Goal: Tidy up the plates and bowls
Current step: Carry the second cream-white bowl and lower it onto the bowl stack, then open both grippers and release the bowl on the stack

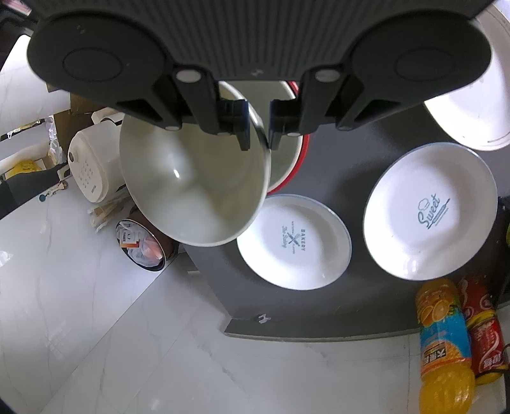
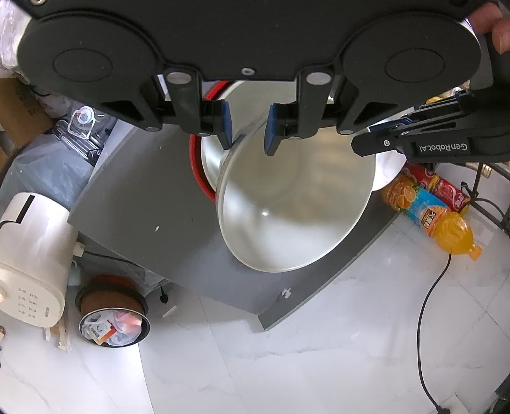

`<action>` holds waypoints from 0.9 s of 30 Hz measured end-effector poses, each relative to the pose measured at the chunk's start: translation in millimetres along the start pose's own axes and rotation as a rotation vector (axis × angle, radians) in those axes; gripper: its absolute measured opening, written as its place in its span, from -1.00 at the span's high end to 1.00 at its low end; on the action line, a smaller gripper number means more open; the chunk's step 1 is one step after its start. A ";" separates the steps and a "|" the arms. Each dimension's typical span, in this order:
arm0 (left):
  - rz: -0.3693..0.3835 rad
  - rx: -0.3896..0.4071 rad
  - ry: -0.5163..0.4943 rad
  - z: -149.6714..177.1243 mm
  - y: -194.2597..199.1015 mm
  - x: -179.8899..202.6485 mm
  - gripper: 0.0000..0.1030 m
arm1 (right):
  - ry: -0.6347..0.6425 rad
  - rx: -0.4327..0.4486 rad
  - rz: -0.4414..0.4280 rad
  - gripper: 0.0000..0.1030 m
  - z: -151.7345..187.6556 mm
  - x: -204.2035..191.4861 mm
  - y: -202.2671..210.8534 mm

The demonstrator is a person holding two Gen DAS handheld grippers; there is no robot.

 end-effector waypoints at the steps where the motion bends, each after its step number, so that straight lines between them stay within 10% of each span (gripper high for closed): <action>1: -0.001 -0.004 0.001 1.7 -0.2 -1.2 0.82 | 0.002 -0.002 0.002 0.58 2.1 -0.3 0.2; 27: -0.027 -0.068 0.029 22.9 -14.9 -18.5 0.82 | 0.000 -0.075 0.041 0.50 24.7 4.1 -13.9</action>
Point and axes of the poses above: each gripper's, at about its wrist camera, not at the fingertips, and y roughly against the way its jaws point, x to its right, z to its underside, the point moved 5 cm from there along -y, roughly the way its jaws point, and after that the axes turned 11 degrees about x, right-handed, at the moved point
